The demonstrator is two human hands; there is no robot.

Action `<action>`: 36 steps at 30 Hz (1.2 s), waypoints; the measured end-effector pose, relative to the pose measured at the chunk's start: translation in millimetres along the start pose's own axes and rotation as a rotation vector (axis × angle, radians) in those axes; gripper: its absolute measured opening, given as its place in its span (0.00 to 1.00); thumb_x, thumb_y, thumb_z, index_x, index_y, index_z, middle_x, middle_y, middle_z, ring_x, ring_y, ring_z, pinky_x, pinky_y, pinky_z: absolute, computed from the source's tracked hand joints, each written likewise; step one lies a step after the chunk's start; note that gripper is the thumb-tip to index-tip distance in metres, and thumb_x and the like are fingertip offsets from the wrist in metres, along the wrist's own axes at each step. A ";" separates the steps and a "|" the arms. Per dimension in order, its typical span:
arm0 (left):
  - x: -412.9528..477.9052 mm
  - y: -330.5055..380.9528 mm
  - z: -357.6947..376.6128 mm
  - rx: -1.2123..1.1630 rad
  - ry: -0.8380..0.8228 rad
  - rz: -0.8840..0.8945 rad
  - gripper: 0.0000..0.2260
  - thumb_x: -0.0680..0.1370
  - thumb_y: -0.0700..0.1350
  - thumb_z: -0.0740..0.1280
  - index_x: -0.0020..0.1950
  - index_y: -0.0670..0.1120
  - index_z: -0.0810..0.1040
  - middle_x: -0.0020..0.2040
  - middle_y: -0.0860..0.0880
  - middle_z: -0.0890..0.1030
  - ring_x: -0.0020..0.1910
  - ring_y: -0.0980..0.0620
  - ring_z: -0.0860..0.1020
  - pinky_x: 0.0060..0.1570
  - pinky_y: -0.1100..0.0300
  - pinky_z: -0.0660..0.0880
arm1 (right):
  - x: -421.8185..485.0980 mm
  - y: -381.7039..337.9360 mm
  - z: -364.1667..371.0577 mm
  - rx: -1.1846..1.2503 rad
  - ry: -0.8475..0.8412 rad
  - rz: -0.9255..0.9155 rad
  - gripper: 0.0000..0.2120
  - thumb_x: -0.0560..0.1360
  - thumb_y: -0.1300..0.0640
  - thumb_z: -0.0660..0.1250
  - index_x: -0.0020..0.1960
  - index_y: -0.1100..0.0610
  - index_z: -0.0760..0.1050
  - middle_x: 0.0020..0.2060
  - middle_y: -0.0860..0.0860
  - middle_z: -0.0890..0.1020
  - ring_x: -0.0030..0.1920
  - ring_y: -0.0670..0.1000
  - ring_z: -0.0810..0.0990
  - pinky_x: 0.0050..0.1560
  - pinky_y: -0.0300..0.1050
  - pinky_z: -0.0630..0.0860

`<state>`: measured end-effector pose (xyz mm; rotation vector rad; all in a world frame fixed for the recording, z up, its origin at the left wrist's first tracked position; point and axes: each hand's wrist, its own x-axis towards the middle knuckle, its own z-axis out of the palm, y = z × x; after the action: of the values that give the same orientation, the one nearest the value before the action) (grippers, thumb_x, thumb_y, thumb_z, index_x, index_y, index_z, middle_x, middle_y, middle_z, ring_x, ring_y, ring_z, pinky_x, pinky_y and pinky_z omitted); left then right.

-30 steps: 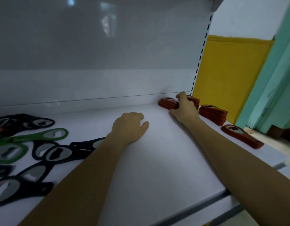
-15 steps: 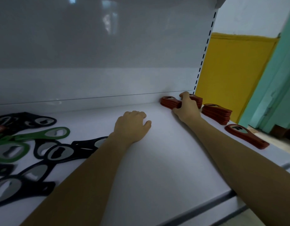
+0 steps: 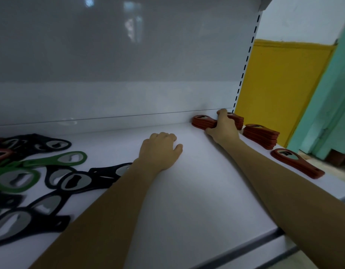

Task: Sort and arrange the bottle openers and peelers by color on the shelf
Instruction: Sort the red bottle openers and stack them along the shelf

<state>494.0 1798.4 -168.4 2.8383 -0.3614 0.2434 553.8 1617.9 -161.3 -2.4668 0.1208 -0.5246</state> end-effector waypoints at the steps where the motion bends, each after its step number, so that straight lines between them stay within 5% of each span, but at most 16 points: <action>1: 0.3 0.0 -0.1 -0.001 0.001 0.000 0.20 0.81 0.53 0.54 0.70 0.47 0.67 0.68 0.47 0.70 0.67 0.46 0.66 0.63 0.55 0.63 | -0.3 0.0 1.5 -0.018 0.005 -0.002 0.27 0.72 0.63 0.67 0.66 0.64 0.59 0.50 0.62 0.78 0.47 0.61 0.78 0.39 0.45 0.69; 20: 0.2 0.4 0.4 0.006 0.008 -0.004 0.19 0.81 0.53 0.54 0.70 0.47 0.67 0.68 0.47 0.70 0.67 0.46 0.66 0.63 0.55 0.63 | 1.1 4.7 -1.1 0.178 0.097 0.091 0.17 0.74 0.64 0.65 0.61 0.65 0.67 0.57 0.59 0.77 0.56 0.56 0.76 0.39 0.31 0.62; 25: 1.2 0.3 0.7 0.007 0.006 -0.005 0.19 0.81 0.53 0.54 0.70 0.48 0.67 0.68 0.47 0.70 0.67 0.47 0.65 0.63 0.56 0.63 | 1.1 6.6 0.3 0.107 -0.028 0.084 0.26 0.73 0.61 0.67 0.68 0.60 0.62 0.61 0.60 0.75 0.59 0.58 0.75 0.50 0.42 0.69; 29: 1.0 0.2 1.5 0.013 0.013 -0.003 0.19 0.81 0.53 0.54 0.70 0.47 0.67 0.68 0.47 0.70 0.67 0.46 0.66 0.63 0.56 0.63 | 2.9 6.8 4.0 0.028 -0.032 0.001 0.29 0.74 0.47 0.66 0.71 0.55 0.64 0.63 0.57 0.74 0.63 0.58 0.72 0.63 0.51 0.71; 36: 1.1 0.3 1.4 0.016 0.012 0.001 0.19 0.81 0.53 0.53 0.70 0.47 0.67 0.68 0.47 0.69 0.66 0.46 0.66 0.63 0.55 0.63 | 6.8 6.5 -1.2 0.139 0.077 0.029 0.15 0.76 0.54 0.64 0.61 0.57 0.75 0.57 0.55 0.79 0.54 0.53 0.77 0.46 0.39 0.68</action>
<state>495.2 1797.5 -169.4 2.8514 -0.3594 0.2643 559.8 1610.5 -161.9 -2.3070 0.1452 -0.5952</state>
